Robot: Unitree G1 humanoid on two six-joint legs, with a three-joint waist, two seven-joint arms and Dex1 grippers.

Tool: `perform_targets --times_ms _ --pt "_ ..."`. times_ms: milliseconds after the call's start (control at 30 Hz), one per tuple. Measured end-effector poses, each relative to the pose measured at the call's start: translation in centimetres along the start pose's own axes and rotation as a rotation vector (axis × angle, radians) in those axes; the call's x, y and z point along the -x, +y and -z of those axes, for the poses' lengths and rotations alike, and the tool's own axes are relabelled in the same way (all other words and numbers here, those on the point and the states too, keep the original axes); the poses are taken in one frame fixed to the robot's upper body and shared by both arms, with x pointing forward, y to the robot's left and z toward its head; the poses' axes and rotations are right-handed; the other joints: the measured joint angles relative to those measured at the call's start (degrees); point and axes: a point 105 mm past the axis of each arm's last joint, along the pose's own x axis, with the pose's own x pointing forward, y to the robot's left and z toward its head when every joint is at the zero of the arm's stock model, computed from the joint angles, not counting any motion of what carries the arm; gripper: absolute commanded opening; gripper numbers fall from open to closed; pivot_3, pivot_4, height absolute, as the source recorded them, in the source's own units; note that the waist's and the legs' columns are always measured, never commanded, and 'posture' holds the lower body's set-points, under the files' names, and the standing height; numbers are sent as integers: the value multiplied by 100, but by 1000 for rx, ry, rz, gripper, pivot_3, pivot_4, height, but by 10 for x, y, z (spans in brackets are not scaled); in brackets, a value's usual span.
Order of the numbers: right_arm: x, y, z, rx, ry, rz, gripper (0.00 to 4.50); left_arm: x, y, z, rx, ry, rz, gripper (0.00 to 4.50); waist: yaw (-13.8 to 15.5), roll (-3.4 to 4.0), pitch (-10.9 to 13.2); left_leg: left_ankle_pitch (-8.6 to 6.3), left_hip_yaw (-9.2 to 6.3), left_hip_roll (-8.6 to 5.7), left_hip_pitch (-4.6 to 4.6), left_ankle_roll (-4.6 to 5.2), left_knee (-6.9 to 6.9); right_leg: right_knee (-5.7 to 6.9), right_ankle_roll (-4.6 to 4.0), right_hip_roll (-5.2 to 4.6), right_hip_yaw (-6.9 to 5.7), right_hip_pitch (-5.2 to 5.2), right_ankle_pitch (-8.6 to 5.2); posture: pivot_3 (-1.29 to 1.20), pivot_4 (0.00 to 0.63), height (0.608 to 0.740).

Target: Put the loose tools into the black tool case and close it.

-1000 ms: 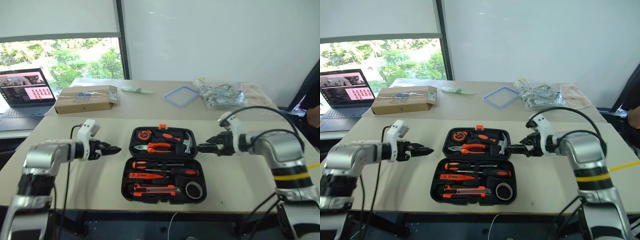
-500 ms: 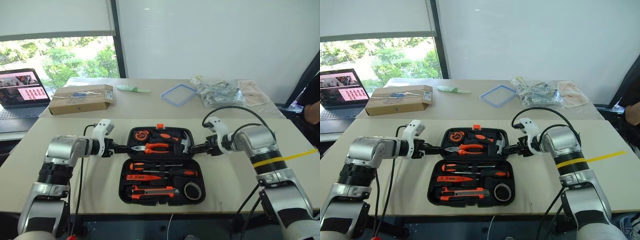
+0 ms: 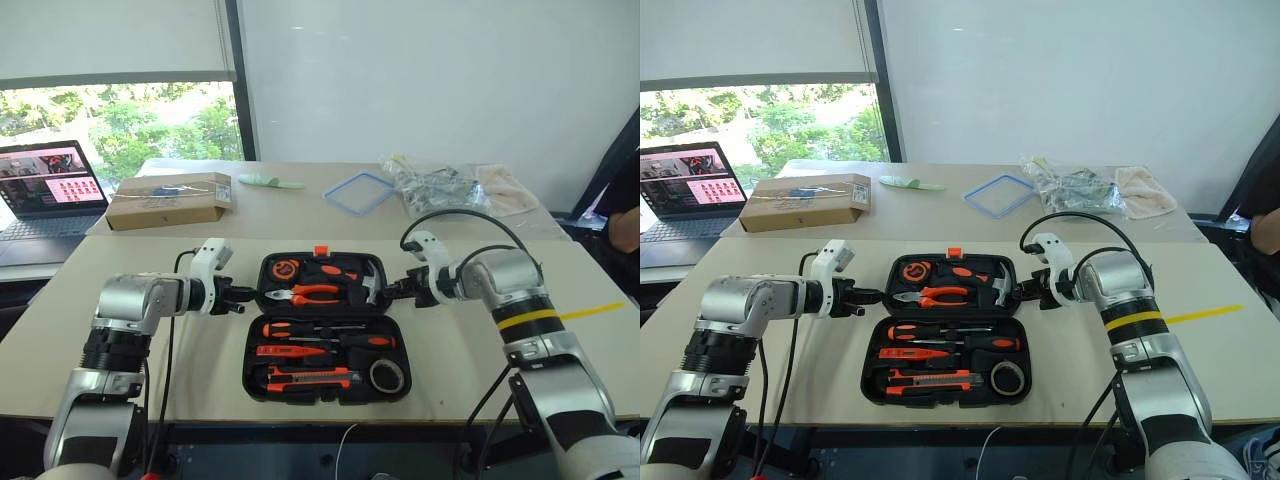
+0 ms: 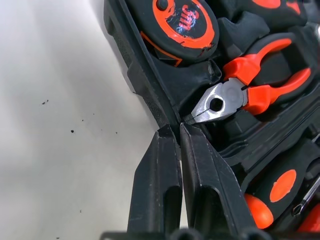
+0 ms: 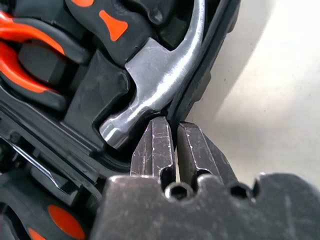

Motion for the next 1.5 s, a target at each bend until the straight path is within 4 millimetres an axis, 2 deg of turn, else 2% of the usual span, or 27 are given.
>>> perform_targets --times_ms 133,200,300,367,500,600,667,700,767,833,900,1000,1067,1100,1133,1167,1200,1233,1267,1400,1433,1467,1500 --pt "10 0 -12 307 -202 6 0 3 2 -7 -63 -231 33 70 1 -3 3 4 10 -14 -60 -7 4 38 -1 -9 7 -90 1 0 150 740" --pt "20 2 -17 541 -295 24 0 7 -1 -10 -159 -340 49 70 8 -3 3 5 14 -21 -65 -9 -7 38 -1 -13 2 -105 1 0 150 740" --pt "30 9 -18 796 -384 36 0 14 -2 -8 -314 -432 40 70 -12 -3 3 5 27 -21 -65 -9 -18 19 -1 -12 -5 -105 0 0 150 740" --pt "34 11 -10 912 -413 40 0 19 -4 -3 -436 -467 34 70 -11 -3 3 6 34 -12 -62 -11 -26 -14 -1 -7 -10 -89 0 0 150 740" --pt "44 16 23 1128 -434 53 0 32 -16 24 -818 -455 58 70 0 -2 3 6 36 -3 -27 -11 -40 -38 -1 -7 -12 -47 0 0 150 740" --pt "51 21 42 1233 -445 55 0 39 -21 43 -1013 -422 89 70 29 3 -1 3 35 1 17 -8 -49 -44 -2 -9 -12 -5 -1 0 150 740" --pt "53 24 56 1275 -447 45 858 42 -20 57 -1119 -384 107 0 31 4 -2 -5 36 5 83 1 -58 -65 -4 -13 -8 58 -8 0 150 740" --pt "53 24 62 1287 -430 35 1089 43 -19 60 -1151 -366 115 346 29 5 -4 -9 37 5 90 7 -58 -64 -4 -16 -5 65 -12 0 150 740" --pt "51 15 87 1271 -330 13 1766 44 -10 75 -1159 -280 128 930 20 5 -5 -14 45 5 100 17 -57 -51 -3 -21 4 66 -12 0 150 740" --pt "50 8 105 1219 -289 17 2369 46 3 98 -1070 -214 124 1595 -8 5 -2 -15 56 5 88 23 -55 -32 -5 -26 12 39 -11 0 150 740" --pt "51 7 97 1244 -293 24 3001 44 3 92 -1073 -217 133 2223 6 5 -2 -13 51 11 89 20 -41 -26 -11 -26 5 46 -7 0 150 740" --pt "55 6 95 1234 -300 22 4181 46 5 91 -1024 -219 151 3420 12 5 -3 -14 48 12 88 23 -42 -25 -13 -26 3 44 -4 0 150 740" --pt "65 7 99 1174 -291 -7 3806 48 10 86 -940 -213 155 3448 51 5 -3 -16 41 13 81 26 -41 -27 -12 -26 -5 43 -5 0 150 740" --pt "68 8 103 1136 -276 -34 3719 49 13 83 -902 -212 142 3307 61 4 -2 -16 38 14 76 27 -41 -29 -12 -25 -9 42 -5 0 150 740" --pt "72 12 112 1073 -254 -72 3265 48 17 78 -857 -217 131 2979 88 4 -2 -18 34 14 68 30 -38 -28 -11 -25 -12 41 -5 0 150 740" --pt "77 16 120 1022 -234 -108 3076 47 20 72 -819 -219 121 2838 111 4 -2 -20 33 13 64 33 -37 -28 -10 -25 -14 40 -5 0 150 740" --pt "80 20 125 993 -223 -137 2773 46 22 66 -792 -222 109 2489 134 4 -2 -22 33 13 58 37 -34 -28 -7 -24 -16 39 -5 0 150 740" --pt "84 26 130 961 -210 -164 2281 45 24 57 -763 -232 101 1985 139 5 -3 -25 34 9 56 42 -30 -29 0 -25 -14 42 -1 0 150 740" --pt "87 30 132 945 -205 -175 2005 43 24 52 -748 -234 101 1697 146 5 -2 -27 35 7 53 46 -29 -30 4 -26 -12 42 0 0 150 740" --pt "97 63 146 856 -150 -270 631 27 22 26 -678 -230 115 222 168 -3 -3 -33 33 3 48 55 -12 -36 19 -25 -12 50 4 0 150 740" --pt "95 73 149 836 -142 -298 274 21 18 22 -677 -235 130 3 167 -4 -3 -33 34 2 47 56 -6 -37 21 -24 -11 50 5 0 150 740" --pt "92 80 150 824 -144 -312 87 15 15 20 -680 -233 142 0 166 -7 -1 -33 34 1 45 57 2 -38 22 -24 -11 50 5 0 150 740" --pt "87 88 150 811 -154 -323 87 7 10 17 -685 -233 165 0 160 -11 1 -34 35 2 41 58 11 -40 22 -22 -10 47 5 0 150 740"
